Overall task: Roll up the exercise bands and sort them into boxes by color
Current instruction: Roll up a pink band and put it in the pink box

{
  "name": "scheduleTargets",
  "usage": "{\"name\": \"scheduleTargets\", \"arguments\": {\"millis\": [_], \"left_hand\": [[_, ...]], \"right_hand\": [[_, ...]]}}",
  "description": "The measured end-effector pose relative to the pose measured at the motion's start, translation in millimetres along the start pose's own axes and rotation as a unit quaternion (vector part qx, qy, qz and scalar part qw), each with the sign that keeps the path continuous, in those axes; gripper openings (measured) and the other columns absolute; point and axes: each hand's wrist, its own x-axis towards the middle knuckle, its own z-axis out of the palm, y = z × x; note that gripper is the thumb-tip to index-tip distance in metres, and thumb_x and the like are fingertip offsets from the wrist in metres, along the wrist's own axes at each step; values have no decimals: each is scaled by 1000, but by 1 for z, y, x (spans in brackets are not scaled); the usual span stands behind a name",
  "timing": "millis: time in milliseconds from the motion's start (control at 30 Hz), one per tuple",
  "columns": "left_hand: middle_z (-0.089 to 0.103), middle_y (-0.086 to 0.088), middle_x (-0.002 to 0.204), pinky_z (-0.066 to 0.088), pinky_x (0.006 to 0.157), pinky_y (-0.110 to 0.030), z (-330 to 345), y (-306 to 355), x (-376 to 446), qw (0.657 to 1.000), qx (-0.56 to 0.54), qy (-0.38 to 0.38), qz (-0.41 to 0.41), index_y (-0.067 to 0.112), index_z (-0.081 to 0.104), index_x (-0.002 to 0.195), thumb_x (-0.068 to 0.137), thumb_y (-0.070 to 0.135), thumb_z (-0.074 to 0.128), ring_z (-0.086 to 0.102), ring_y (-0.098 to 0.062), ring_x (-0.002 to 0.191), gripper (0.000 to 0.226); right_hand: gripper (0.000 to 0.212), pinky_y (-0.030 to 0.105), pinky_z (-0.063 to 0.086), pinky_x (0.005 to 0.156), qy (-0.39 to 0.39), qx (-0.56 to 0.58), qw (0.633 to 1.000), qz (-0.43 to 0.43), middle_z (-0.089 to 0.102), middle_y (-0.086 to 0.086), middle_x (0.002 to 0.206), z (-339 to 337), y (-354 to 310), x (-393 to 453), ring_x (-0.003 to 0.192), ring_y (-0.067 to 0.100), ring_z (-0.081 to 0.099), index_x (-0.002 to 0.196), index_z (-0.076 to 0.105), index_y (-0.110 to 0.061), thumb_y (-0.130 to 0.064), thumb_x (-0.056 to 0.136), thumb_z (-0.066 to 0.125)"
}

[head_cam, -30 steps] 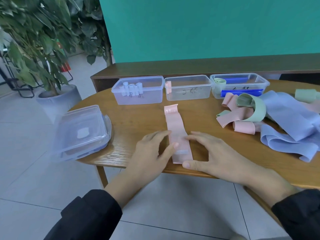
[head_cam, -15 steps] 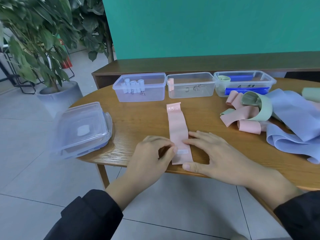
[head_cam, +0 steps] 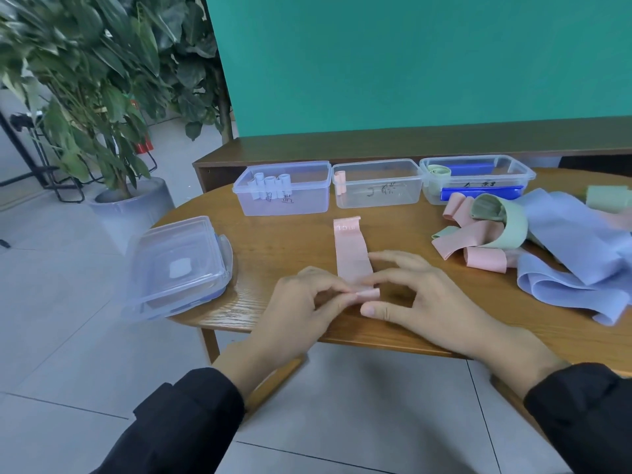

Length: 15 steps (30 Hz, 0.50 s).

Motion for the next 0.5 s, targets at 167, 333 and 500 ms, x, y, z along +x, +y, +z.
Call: {"name": "scheduleTargets", "arguments": {"millis": [167, 333, 500], "left_hand": [[73, 20, 86, 44, 76, -9, -32, 40, 33, 993, -83, 81, -6, 27, 75, 89, 94, 21, 72, 67, -1, 85, 8], [78, 3, 88, 56, 75, -23, -85, 101, 67, 971, -190, 137, 48, 14, 75, 97, 94, 12, 70, 71, -9, 80, 6], [79, -9, 91, 61, 78, -33, -123, 140, 86, 967, -233, 105, 17, 5, 76, 104, 94, 17, 72, 74, -21, 81, 16]], "right_hand": [[13, 18, 42, 102, 155, 150, 976, 5, 71, -19, 114, -28, -36, 17, 112, -3, 61, 90, 80, -24, -35, 83, 79], [14, 35, 55, 77, 197, 276, 940, -38, 76, 15, 89, -91, -92, 35, 82, 14, 66, 92, 75, -1, -14, 89, 75], [17, 30, 62, 72, 210, 303, 928, -41, 78, 9, 89, -135, -134, 42, 76, 16, 73, 97, 75, 1, -15, 90, 74]]}}
